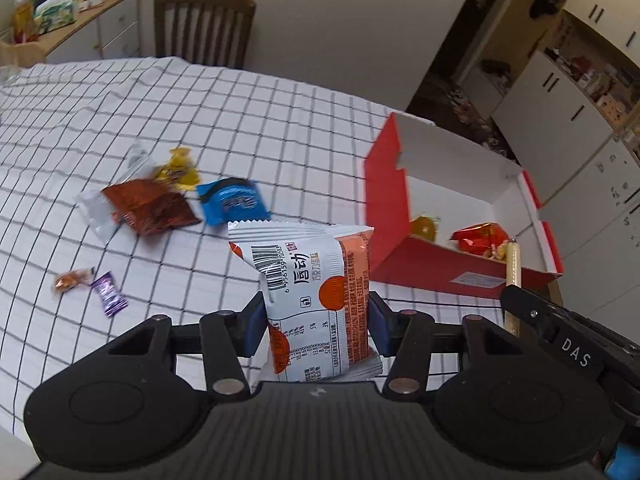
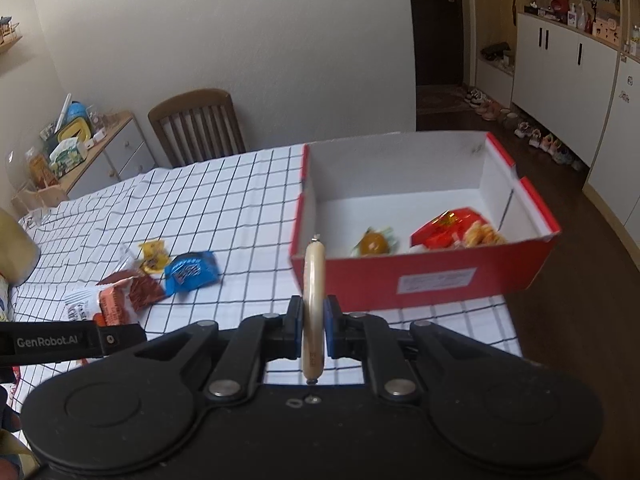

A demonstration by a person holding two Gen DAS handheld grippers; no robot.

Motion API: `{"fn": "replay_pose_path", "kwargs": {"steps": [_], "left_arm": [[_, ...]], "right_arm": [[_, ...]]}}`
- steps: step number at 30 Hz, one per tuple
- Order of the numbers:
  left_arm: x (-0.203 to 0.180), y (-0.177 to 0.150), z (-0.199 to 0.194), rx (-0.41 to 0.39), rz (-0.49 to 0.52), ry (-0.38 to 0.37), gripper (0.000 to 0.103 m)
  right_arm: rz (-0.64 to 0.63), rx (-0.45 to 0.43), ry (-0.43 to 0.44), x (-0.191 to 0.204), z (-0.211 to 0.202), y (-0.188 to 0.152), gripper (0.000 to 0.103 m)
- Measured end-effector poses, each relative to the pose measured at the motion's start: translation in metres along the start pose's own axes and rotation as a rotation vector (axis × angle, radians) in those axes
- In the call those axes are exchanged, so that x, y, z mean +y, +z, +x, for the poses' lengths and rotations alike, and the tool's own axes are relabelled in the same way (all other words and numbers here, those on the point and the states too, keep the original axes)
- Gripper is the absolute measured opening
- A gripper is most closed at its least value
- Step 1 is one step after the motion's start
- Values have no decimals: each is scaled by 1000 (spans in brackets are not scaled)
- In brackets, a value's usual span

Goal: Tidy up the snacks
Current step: 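Carry the biscuit packet and wooden stick with both grippers over the box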

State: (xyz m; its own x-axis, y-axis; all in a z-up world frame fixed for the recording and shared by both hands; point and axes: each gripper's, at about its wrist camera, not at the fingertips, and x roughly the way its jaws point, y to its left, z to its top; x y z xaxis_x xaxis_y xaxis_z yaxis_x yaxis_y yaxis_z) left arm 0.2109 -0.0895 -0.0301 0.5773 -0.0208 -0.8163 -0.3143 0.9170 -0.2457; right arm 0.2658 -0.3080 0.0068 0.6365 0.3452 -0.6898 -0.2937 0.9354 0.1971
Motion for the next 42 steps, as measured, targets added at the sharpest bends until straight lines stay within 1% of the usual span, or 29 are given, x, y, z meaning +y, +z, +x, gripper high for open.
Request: {"fn": "replay_pose_path", "kwargs": {"steps": [10, 14, 18, 23, 26, 29, 32, 36, 40, 42], "left_arm": [[-59, 26, 16, -12, 100, -34, 51], [-81, 38, 22, -39, 141, -34, 51], [-101, 55, 33, -36, 153, -55, 51], [-122, 76, 49, -35, 175, -63, 51], [-130, 87, 60, -29, 170, -73, 51], [-138, 96, 73, -30, 185, -60, 51], [-143, 105, 88, -9, 183, -55, 51], [-153, 118, 109, 5, 212, -39, 51], [-159, 126, 127, 28, 209, -50, 51], [-162, 129, 136, 32, 209, -43, 51]], "right_arm": [[-18, -36, -13, -42, 2, 23, 9], [-23, -48, -17, -58, 6, 34, 9], [-35, -67, -21, -69, 10, 46, 9], [-46, -74, -24, -82, 19, 59, 9], [-47, -67, -24, -88, 26, 65, 9], [-44, -54, -20, -92, 34, 68, 9], [-52, -39, -20, -94, 44, 72, 9], [-64, -18, -17, -93, 56, 74, 9], [-80, 4, -11, -94, 66, 79, 9], [-84, 16, -6, -95, 71, 81, 9]]}}
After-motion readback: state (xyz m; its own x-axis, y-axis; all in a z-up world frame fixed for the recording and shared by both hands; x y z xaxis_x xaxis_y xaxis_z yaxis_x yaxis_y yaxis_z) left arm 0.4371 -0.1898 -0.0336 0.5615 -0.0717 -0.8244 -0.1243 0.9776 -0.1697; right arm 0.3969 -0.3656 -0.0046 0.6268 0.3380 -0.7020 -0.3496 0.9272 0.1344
